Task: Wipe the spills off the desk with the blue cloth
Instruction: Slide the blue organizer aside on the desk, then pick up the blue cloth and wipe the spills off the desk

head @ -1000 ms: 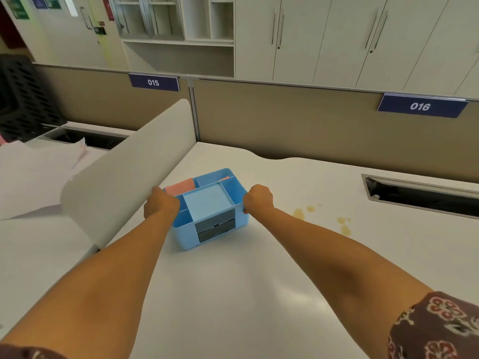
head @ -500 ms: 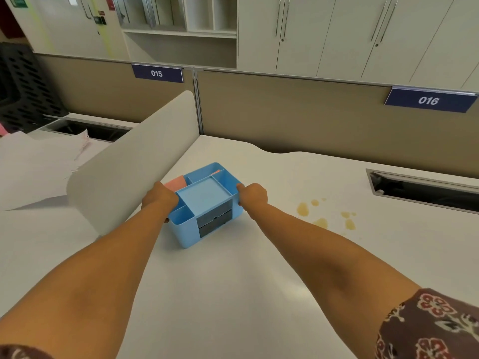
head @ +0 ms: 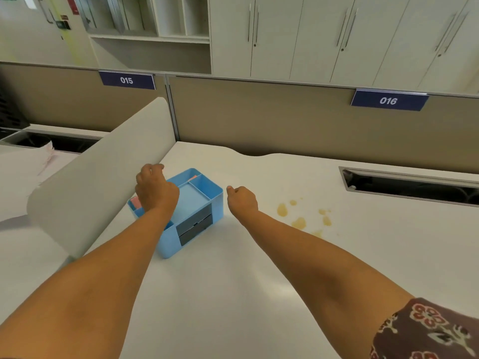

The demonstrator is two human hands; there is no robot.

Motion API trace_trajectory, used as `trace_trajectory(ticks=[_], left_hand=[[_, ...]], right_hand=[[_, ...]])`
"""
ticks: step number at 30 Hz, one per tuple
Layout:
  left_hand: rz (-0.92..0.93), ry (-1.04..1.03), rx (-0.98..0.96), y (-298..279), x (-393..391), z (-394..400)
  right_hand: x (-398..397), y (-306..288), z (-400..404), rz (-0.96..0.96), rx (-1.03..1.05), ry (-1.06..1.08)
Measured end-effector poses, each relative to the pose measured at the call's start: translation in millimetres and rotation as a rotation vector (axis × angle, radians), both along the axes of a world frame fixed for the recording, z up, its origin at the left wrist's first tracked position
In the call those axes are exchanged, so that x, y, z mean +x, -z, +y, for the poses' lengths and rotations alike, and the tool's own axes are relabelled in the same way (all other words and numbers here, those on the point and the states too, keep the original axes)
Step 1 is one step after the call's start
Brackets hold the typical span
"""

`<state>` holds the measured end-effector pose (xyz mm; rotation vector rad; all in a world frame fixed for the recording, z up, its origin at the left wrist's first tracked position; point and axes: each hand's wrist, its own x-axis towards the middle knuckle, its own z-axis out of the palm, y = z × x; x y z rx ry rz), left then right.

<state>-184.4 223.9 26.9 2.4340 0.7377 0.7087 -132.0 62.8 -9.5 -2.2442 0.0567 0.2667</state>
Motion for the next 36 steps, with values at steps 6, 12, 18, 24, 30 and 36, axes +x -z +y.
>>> trace_trajectory(ticks=[6, 12, 18, 24, 30, 36], left_hand=[[-0.133, 0.28, -0.171, -15.6, 31.6, -78.5], [0.016, 0.558, -0.097, -6.1, 46.2, -133.3], [0.143, 0.647, -0.275, 9.1, 49.4, -183.0], [0.175, 0.742, -0.481, 6.5, 43.3, -265.5], [0.262, 0.835, -0.609, 3.4, 36.5, -343.7], [0.318, 0.893, -0.68, 12.8, 29.7, -440.7]], right_hand=[[8.2, -12.0, -57.1, -0.045, 0.006, 0.159], [-0.8, -28.6, -140.4, -0.106, -0.004, 0.353], [-26.2, -44.5, -225.5, -0.147, -0.088, 0.532], [-46.8, -46.0, -286.6, -0.145, -0.098, 0.672], [-58.8, -44.7, -341.4, -0.16, -0.079, 0.709], [-66.1, -36.3, -427.8, -0.145, -0.108, 0.699]])
